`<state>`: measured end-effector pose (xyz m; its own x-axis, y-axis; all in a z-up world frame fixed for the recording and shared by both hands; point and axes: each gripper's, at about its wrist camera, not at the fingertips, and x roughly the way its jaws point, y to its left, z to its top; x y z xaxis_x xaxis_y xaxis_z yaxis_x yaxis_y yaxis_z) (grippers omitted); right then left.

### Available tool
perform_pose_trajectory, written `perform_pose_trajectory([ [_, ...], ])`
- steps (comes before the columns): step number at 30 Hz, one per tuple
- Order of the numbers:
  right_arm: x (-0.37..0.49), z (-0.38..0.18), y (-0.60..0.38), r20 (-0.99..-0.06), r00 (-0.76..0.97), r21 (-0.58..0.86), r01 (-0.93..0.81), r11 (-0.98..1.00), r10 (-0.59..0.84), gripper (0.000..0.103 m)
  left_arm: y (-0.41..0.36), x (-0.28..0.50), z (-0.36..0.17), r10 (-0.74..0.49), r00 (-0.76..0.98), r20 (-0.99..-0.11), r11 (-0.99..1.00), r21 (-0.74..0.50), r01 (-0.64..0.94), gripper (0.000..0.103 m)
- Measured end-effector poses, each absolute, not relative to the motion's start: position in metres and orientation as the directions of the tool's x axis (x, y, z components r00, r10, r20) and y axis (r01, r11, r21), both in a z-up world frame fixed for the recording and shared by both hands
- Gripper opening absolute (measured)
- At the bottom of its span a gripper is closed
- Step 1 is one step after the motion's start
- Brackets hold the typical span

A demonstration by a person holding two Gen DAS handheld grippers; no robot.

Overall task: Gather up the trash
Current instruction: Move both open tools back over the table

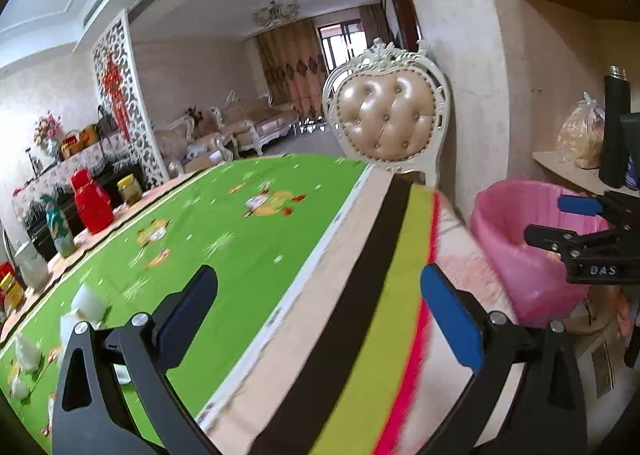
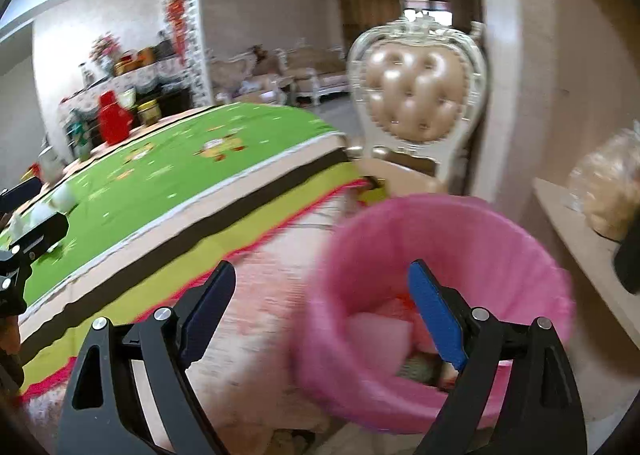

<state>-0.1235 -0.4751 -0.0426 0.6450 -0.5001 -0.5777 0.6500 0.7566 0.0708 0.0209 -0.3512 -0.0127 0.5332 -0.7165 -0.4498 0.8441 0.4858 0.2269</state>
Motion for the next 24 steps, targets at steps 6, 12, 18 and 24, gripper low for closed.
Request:
perform_pose_trajectory([
  [6, -0.066, -0.045, -0.438, -0.595, 0.702, 0.087, 0.541, 0.837, -0.391, 0.083, -0.302, 0.055, -0.023, -0.647, 0.581, -0.494, 0.546, 0.233, 0.805, 0.098],
  [12, -0.001, -0.045, -0.391, -0.605, 0.745, 0.076, 0.405, 0.911, -0.281, 0.083, -0.24, 0.106, -0.032, -0.561, 0.633, -0.533, 0.66, 0.174, 0.731, 0.098],
  [18, 0.065, -0.044, -0.338, -0.616, 0.77, 0.047, 0.248, 0.968, -0.167, 0.083, -0.163, 0.161, -0.034, -0.461, 0.689, -0.559, 0.788, 0.097, 0.607, 0.098],
  [24, 0.106, -0.048, -0.297, -0.631, 0.771, 0.04, 0.137, 0.99, -0.081, 0.084, -0.097, 0.207, -0.031, -0.359, 0.731, -0.581, 0.883, 0.042, 0.468, 0.098],
])
